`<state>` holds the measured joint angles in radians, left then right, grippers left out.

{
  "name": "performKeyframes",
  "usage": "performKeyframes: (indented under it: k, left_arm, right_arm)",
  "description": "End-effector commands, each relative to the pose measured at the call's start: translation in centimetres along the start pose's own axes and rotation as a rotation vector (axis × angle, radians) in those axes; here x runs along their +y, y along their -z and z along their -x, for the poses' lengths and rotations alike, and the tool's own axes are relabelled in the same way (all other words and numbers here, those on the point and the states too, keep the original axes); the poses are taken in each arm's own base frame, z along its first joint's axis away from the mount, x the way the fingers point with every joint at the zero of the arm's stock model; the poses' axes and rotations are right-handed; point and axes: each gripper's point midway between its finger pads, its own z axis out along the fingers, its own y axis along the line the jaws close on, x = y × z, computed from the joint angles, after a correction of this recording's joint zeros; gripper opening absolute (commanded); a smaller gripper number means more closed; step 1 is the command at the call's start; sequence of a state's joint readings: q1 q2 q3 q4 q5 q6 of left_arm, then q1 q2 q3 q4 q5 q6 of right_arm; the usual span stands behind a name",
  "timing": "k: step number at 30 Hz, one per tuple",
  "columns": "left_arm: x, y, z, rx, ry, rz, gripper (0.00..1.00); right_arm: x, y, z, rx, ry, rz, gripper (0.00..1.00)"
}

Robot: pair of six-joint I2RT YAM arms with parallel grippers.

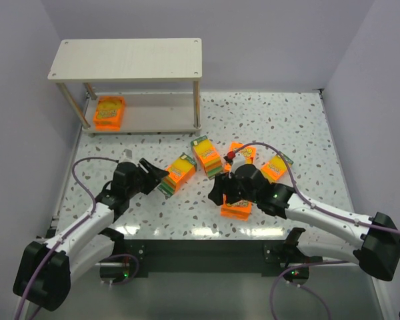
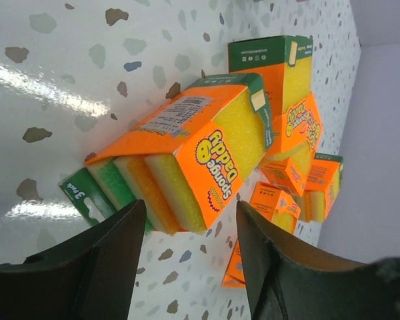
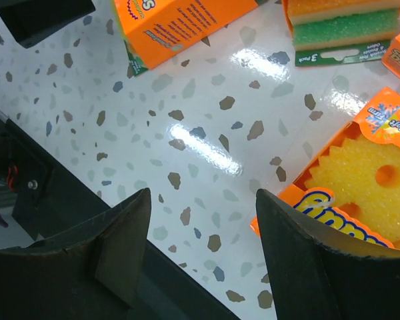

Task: Place and organize the cleaning sponges onto the shelf

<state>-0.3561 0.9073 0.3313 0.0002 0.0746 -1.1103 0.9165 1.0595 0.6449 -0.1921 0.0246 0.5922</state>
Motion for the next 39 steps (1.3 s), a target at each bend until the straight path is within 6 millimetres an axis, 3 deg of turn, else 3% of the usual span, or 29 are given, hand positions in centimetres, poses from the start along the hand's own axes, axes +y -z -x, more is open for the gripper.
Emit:
performKeyframes:
  k: [1,8,17,23,27,29,35,39]
  left_arm:
    - [-3.6,0.1,0.9,-0.022,0.083,-0.122,0.61]
    - [-3.3,-1.9,-1.4,0.078,0.088,-0.086,0.6]
    - [-2.4,-3.5,-1.0,0.048,0.099,-0.037,0.56]
    - [-1.9,-4.0,-0.9,0.044,0.083,-0.011,0.46]
    - [-0.7,-4.4,-1.3,0.052,0.073,0.029,0.29]
    - [-0.6,-4.4,-1.5,0.064,0.072,0.034,0.26]
    - [-2.0,-3.4,-1.1,0.061,0.062,0.003,0.29]
    - [-3.0,-2.5,-0.6,0.057,0.062,-0.014,0.39]
  right_arm:
    - [-1.0,0.3,0.0,-0.014,-0.02,-0.047,0.68]
    - [-1.3,0.1,-0.3,-0.006,-0.026,-0.064,0.68]
    - [-1.8,0.4,-0.7,-0.013,-0.037,-0.073,0.68]
    - [-1.9,0.4,-1.4,-0.001,-0.052,-0.066,0.68]
    - [-2.1,0.4,-1.8,0.003,-0.061,-0.063,0.67]
    - [-2.0,0.4,-1.8,0.003,-0.063,-0.058,0.67]
    - [-2.1,0.4,-2.1,0.005,-0.066,-0.059,0.67]
    - [-2.1,0.4,-2.0,0.003,-0.069,-0.057,0.67]
